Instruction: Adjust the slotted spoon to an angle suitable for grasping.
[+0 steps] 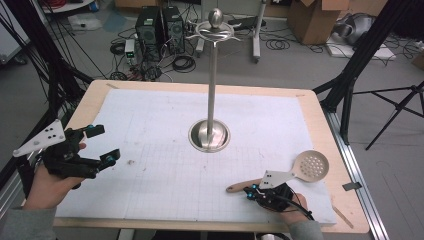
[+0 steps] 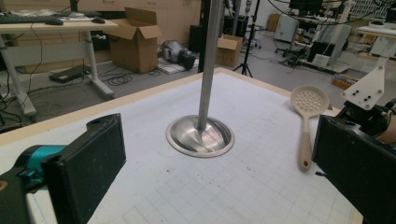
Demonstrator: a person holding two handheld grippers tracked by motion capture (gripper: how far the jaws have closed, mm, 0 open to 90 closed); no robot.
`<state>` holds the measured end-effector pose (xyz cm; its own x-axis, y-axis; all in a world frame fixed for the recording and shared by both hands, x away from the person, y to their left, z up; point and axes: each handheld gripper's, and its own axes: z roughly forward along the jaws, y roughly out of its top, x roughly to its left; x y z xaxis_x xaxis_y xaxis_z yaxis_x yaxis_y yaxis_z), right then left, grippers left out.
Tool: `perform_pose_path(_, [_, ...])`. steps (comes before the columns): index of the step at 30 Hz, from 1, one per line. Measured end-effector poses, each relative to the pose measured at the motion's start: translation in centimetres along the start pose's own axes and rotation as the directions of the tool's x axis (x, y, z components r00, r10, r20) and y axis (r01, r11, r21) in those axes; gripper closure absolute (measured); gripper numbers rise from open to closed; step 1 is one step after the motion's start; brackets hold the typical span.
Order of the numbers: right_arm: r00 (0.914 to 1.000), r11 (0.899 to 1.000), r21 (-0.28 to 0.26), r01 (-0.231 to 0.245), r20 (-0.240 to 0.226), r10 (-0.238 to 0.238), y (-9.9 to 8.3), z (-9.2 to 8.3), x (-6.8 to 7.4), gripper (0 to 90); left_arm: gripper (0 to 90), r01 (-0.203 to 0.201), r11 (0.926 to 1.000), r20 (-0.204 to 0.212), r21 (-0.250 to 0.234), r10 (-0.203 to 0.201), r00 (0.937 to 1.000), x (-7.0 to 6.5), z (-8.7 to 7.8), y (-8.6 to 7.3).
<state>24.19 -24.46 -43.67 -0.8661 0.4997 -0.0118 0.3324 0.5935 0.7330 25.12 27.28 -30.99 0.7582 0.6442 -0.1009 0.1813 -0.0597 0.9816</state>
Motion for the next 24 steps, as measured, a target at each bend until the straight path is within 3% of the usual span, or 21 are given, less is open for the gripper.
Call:
perform_pose_path(9, [1.0000, 1.000, 0.009, 0.001, 0.008, -0.001, 0.6, 1.4, -0.4, 90.0, 3.2, -0.002, 1.0000, -0.017, 0.002, 0.002, 0.9998, 0.1, -0.7, -0.2])
perform_pose_path(14, [0.9991, 1.000, 0.000, -0.029, 0.029, 0.029, 1.2, 2.1, -1.1, 90.0, 3.2, 0.000, 1.0000, -0.032, 0.007, 0.000, 0.9995, 0.0, -1.2, -0.4])
perform_pose_path(20, [0.9982, 1.000, 0.009, -0.015, 0.059, 0.014, 2.0, 2.7, -1.4, 90.0, 3.2, 0.001, 0.9999, -0.041, 0.012, -0.001, 0.9992, 0.1, -1.6, -0.5])
perform_pose_path(24, [0.9966, 0.999, -0.003, -0.037, 0.074, 0.037, 2.4, 3.3, -1.9, 90.0, 3.2, 0.002, 0.9998, -0.046, 0.019, -0.001, 0.9989, 0.1, -1.7, -0.7])
